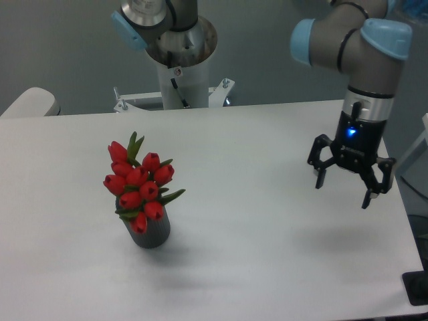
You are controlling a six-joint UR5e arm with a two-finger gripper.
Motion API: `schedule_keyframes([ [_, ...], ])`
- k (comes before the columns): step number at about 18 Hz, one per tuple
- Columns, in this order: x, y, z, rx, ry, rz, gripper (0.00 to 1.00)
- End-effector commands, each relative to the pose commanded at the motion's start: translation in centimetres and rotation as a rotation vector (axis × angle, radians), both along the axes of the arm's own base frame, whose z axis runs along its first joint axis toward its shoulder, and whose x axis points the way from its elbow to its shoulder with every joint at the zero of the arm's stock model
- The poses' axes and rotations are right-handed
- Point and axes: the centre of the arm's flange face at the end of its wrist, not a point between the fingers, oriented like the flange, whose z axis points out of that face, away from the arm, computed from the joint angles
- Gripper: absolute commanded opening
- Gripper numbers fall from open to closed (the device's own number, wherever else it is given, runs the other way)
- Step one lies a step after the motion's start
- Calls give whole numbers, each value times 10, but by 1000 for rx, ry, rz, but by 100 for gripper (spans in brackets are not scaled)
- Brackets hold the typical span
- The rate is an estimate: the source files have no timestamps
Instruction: Insert the flowers into the vase
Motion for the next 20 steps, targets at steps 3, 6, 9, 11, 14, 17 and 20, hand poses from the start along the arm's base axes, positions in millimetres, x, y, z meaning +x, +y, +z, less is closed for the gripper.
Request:
schedule_keyframes([
  [3,-9,12,19,-58,-9,-21,100],
  [6,-3,39,28,-143,20,-49,100],
  [9,10,65,30,-206,58,-78,100],
  [11,15,74,29,-224,68,-89,100],
  [14,18,80,28,-227,73,-97,100],
  [17,18,82,26,-228,73,-100,100],
  [20,23,89,25,-228,74,-110,100],
])
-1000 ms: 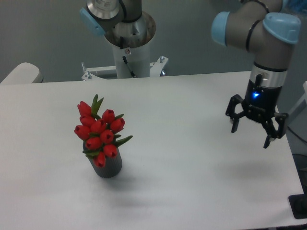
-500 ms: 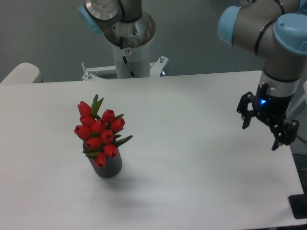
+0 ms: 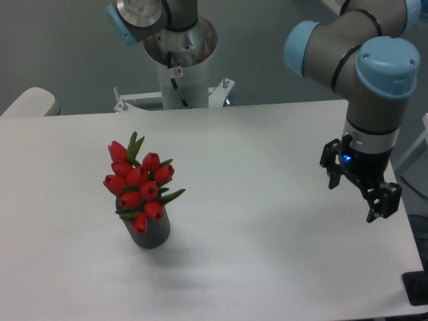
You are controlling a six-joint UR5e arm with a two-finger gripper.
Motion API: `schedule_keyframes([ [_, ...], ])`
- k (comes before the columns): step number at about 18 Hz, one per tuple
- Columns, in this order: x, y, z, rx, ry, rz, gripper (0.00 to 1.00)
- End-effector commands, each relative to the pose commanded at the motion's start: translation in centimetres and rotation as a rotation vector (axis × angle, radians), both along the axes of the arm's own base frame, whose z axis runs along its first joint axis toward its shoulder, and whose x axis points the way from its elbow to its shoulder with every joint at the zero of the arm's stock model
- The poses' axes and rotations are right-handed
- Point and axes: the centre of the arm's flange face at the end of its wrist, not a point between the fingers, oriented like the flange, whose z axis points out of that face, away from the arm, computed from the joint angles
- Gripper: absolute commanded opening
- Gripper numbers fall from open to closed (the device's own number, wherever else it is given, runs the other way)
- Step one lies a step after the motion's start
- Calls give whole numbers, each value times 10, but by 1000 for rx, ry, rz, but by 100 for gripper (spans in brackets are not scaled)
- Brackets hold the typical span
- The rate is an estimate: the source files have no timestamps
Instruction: Insert the flowers into the vase
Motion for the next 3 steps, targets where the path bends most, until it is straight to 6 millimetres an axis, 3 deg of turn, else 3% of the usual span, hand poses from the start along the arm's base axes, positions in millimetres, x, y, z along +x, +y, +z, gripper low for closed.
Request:
schedule_keyframes([
  [3,2,3,0,-1,2,-4,100],
])
